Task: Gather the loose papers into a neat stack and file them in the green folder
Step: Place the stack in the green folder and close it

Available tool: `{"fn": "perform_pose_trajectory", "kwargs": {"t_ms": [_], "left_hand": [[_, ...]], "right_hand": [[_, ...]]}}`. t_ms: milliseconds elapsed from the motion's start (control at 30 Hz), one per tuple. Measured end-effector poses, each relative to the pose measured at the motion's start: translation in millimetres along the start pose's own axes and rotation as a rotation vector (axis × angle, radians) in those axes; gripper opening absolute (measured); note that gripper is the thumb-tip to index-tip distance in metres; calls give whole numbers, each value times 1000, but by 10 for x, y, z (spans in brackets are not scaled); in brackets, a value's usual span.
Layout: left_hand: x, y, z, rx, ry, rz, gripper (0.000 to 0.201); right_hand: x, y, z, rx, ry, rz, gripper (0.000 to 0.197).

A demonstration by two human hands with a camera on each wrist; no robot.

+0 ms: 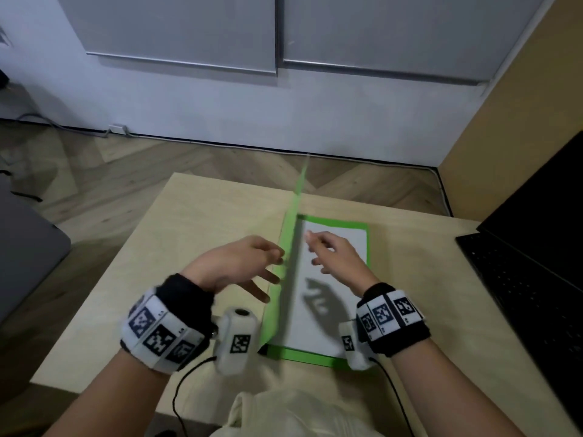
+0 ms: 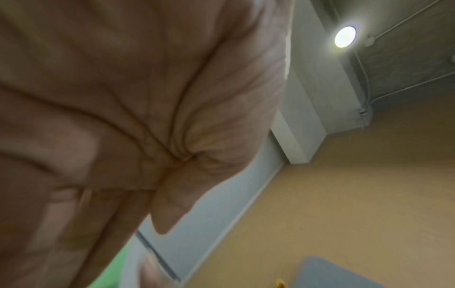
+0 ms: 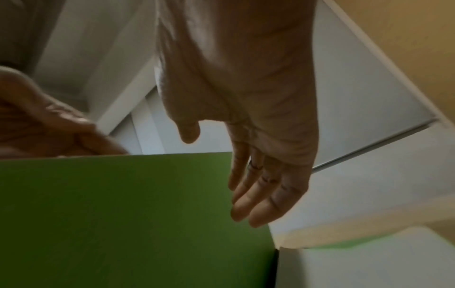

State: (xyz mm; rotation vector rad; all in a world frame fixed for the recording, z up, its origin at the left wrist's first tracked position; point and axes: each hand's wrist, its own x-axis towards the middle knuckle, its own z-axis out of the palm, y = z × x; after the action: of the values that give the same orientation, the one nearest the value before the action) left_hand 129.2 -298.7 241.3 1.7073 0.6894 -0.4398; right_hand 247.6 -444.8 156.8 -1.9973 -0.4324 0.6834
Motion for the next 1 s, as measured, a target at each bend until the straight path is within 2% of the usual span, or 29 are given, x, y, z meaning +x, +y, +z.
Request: {"fn": "perform_pose_trajectory", "kwargs": {"t_ms": [100,167,267,333,433,500,567,633,733,800,833,900,1000], "left_hand": [[209,-39,250,38,-63,-10,41],[390,-127,274,27,-78,-22,39],[678,-396,256,8,-75,-124,37],[850,-624,270,29,-3,-207,36],[1024,-913,333,84,138,-283,38],[1071,-1017,410,85,166,-304,47],[1111,-1091,493,51,161,-314,46],[1161,-1155,559,15,157,-319,45],[1193,-1186,635,-21,149,-310,41],[1213,-1195,666,-26,144,-307,41],[1225,-1206,671,-28,146,-301,41],[1229,-1212,683,-39,156,-293,42],[1245,-1244,661,-32,196,-280,42]], "right_hand": [[-65,6,-49,38,-50,69,45],[-71,171,-206,23,2,99,33],[-84,605,-510,-83,77,181,19],[-117,906,-641,-97,98,303,24],[-192,1292,-674,-111,116,465,17],[-210,1502,-624,-118,132,539,28],[-225,1629,-561,-129,130,596,31],[-180,1789,-508,-134,103,619,32],[63,2284,-437,-147,55,620,46],[52,2197,-394,-124,21,654,55],[-48,1930,-387,-120,5,663,52],[-93,1775,-375,-127,-6,686,47],[-79,1677,-346,-83,2,714,58]]}}
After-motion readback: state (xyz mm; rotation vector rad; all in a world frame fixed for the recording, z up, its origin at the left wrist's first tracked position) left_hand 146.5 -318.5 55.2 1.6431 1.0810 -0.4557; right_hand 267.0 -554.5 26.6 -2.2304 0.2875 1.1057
